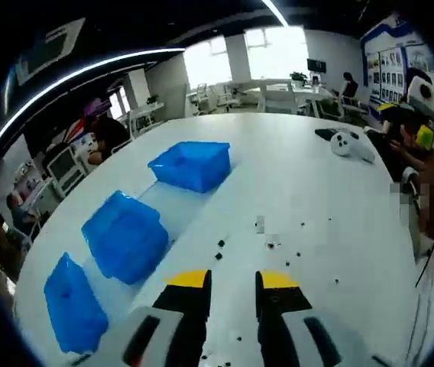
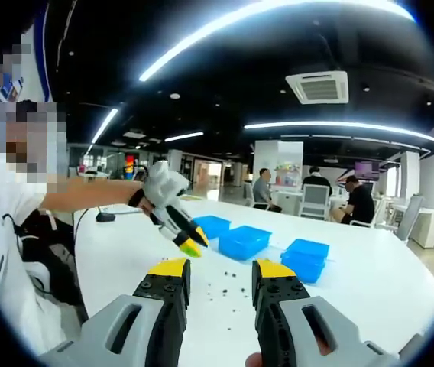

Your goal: Pick up the resistors one by one and place each resistor into its matching bin, sorting the parts by color and model until every resistor is separated into the correct bin for its type

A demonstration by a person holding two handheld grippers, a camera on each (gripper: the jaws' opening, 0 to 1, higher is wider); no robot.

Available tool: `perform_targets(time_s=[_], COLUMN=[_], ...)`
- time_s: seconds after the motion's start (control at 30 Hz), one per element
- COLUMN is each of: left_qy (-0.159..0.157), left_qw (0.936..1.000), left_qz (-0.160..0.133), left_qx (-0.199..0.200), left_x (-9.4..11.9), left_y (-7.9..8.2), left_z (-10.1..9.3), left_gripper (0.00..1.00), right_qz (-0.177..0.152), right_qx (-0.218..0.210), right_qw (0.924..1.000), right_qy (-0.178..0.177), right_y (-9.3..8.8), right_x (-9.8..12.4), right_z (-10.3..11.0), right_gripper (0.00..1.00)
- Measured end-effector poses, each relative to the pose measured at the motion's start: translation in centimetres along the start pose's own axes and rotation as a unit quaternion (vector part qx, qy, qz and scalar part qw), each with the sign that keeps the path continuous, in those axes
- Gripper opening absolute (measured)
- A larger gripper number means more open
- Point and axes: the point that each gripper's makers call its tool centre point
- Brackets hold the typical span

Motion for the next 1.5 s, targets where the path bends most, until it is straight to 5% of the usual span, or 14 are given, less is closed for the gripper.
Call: perform_targets(time_s=[0.13,0.3,0.5,0.83,0.93,1.0,1.13,1.3,1.5], left_qy=[-0.019,-0.043,-0.067,-0.097,-0.122,-0.11,-0.101,-0.088,-0.046], left_qw=[0.9952,0.9832,0.9748,0.9769,0.9776,0.9801,0.9804,0.9818,0.9947], left_qz=[0.058,0.079,0.1,0.131,0.147,0.155,0.157,0.152,0.08], left_qx=[-0.077,-0.159,-0.188,-0.139,-0.088,-0.057,-0.063,-0.073,-0.046], left_x=[-2.9,-4.6,-6.1,-6.9,-6.5,-6.6,-6.4,-5.4,-1.6], left_y=[-0.9,-0.8,-0.1,-1.0,-1.3,-1.3,-1.3,-0.8,2.0], left_z=[0.4,0.7,0.4,0.4,-0.5,-0.3,-0.4,-0.5,1.5], left_gripper=[0.23,0.23,0.21,0.15,0.07,0.07,0.06,0.06,0.06], right_qz=[-0.002,-0.004,-0.004,-0.006,-0.005,-0.004,-0.006,-0.004,-0.002], right_qx=[-0.001,0.002,0.0,0.001,0.0,-0.001,0.001,0.003,0.002], right_qw=[1.0,1.0,1.0,1.0,1.0,1.0,1.0,1.0,1.0], right_qy=[-0.003,0.0,-0.001,-0.003,-0.002,-0.001,-0.002,0.002,0.001], right_y=[0.1,0.2,0.1,0.3,0.2,0.1,0.3,0.4,0.2], right_x=[0.2,0.3,0.3,0.7,0.6,0.4,0.3,0.2,0.0], right_z=[-0.2,0.0,-0.2,-0.4,-0.4,-0.3,-0.1,0.2,0.2], right_gripper=[0.34,0.34,0.34,0.34,0.34,0.34,0.34,0.34,0.34])
Point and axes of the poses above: the point that each gripper's makers call its tool centre point, and the gripper's own axes: x roughly backward along the fingers, z roughly to its left, y roughly out of its top, and after that the axes turned 13 degrees about y, right-handed
